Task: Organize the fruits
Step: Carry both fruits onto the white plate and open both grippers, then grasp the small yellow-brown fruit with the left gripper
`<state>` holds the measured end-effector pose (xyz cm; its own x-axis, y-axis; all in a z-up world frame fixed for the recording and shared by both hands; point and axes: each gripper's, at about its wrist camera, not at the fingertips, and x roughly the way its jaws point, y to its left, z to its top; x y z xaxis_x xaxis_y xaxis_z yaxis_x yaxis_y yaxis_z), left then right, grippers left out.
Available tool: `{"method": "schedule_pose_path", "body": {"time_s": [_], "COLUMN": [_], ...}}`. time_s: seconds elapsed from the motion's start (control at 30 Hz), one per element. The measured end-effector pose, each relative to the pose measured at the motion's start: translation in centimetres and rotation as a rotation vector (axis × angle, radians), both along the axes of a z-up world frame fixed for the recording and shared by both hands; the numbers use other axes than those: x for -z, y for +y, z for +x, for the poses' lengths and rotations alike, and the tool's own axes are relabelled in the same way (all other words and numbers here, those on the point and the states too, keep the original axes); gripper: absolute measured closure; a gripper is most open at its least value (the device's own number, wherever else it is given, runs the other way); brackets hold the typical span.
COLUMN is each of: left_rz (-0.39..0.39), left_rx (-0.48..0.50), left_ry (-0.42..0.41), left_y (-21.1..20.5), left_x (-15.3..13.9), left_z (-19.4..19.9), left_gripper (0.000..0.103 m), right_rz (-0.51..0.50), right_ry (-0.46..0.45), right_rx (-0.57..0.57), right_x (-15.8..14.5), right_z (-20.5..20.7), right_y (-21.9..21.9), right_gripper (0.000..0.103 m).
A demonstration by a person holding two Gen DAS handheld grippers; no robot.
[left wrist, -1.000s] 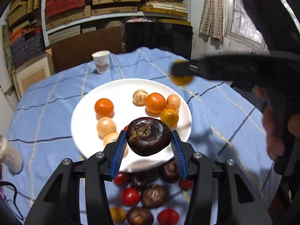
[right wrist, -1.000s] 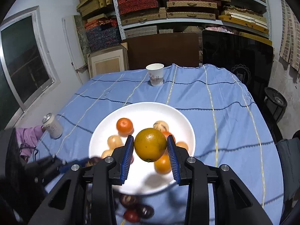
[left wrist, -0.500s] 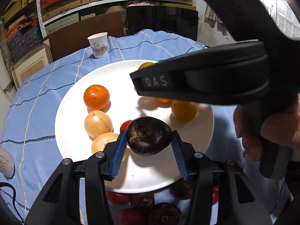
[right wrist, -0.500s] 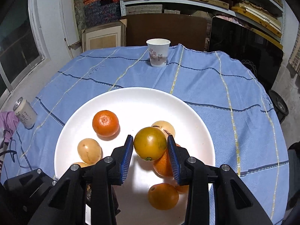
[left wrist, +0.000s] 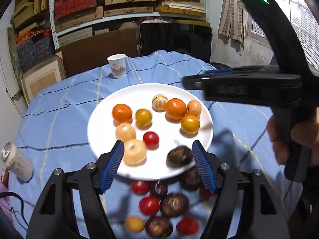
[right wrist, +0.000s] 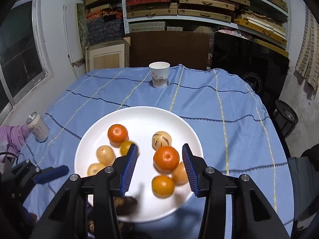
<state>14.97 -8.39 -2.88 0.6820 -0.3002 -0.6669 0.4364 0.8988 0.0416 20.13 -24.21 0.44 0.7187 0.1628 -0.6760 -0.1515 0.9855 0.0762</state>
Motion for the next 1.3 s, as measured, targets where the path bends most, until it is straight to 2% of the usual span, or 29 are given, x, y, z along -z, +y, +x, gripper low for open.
{"method": "schedule_pose_path", "body": {"time_s": [0.2,0.4,0.5,0.6,0.87,1.0,1.2,1.3], "left_rz": [0.004,0.075,0.058,0.05,0.069,0.07,0.124,0.104], "left_rx": [-0.022,-0.061,-0.097,-0.156,-0.188,-0.196,-0.22,-0.259], "left_ry": [0.023,0.087,0.133,0.118,0.137,0.144,0.116,0.117], "left_y": [4.0,6.1,7.0,7.8,7.4,7.3,8.4,10.0], "left_x": [1.0,5.5,6.7,6.4,6.8,7.0,6.1,5.4], "left_z": [-4.2,-6.8,-6.4,-5.8,-3.8,-3.0,-3.8,-3.9], "left_gripper": [0.027,0.027,0.027,0.027,0.027,0.02,0.021,0.021], "right_rz": [0.055,0.156,0.198,0.222,0.145,0.187,0.213,0.219], "right_ry": [-0.006,0.045,0.09,0.128,0.096,0.098,0.102,0.099], "right_rx": [-0.036,-0.046,-0.022,-0.003,-0.021,-0.021,-0.025,-0.026], "right_x": [1.7,6.3,8.6,10.0,10.2,10.3,10.4,10.4], "right_z": [-7.0,-11.7,-12.5,-12.9,-13.4,-13.2,-13.1,-13.2], "right_y": [0.0,0.3,-0.1,-0.4,0.8,0.0,-0.3,-0.4], "right_gripper": [0.045,0.039,0.039,0.039,0.039,0.038,0.038,0.038]}}
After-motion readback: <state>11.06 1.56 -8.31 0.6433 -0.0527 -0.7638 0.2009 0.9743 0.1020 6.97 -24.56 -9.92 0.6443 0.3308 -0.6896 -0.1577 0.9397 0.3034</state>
